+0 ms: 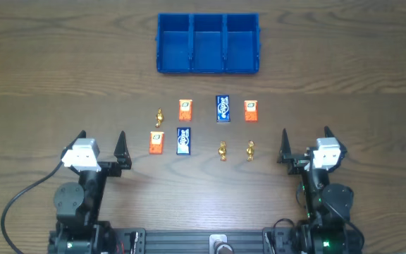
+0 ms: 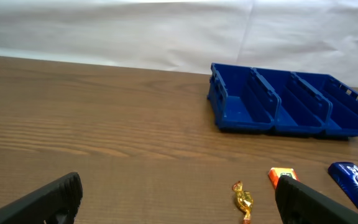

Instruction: Sort Candies Into Trays

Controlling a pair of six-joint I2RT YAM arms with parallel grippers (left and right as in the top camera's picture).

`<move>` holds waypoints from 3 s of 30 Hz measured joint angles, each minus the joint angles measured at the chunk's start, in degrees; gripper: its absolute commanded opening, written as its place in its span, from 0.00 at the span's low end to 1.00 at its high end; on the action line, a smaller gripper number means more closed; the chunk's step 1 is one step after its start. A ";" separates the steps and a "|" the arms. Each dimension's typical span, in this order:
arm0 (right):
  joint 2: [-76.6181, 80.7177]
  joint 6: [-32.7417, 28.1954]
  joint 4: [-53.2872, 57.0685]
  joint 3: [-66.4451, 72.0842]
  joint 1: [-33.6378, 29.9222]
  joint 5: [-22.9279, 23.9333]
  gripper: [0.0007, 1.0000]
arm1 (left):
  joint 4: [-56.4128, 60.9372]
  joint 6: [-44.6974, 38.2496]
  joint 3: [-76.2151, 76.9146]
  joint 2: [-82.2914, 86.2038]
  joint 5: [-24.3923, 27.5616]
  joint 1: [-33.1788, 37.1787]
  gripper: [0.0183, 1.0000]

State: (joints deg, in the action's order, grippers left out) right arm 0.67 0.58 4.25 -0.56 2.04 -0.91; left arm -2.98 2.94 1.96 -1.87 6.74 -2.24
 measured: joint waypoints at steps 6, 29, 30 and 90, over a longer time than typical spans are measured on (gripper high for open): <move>0.00 0.00 0.00 0.00 0.00 0.00 1.00 | -0.46 0.28 0.04 0.00 0.04 0.00 1.00; -0.20 -0.02 0.04 -0.02 0.00 0.00 1.00 | -30.03 14.14 49.53 -90.14 -1.53 -21.24 1.00; -0.20 -0.02 0.04 -0.02 0.00 -0.02 1.00 | -29.79 14.93 49.53 -92.19 -1.97 -21.24 0.99; -0.20 -0.02 0.04 -0.02 0.00 0.00 1.00 | -38.80 24.57 80.24 -109.02 -11.06 -32.06 0.93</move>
State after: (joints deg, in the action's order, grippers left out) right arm 0.47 0.56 4.29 -0.58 2.04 -0.91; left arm -41.78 27.51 82.19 -110.89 -4.32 -34.30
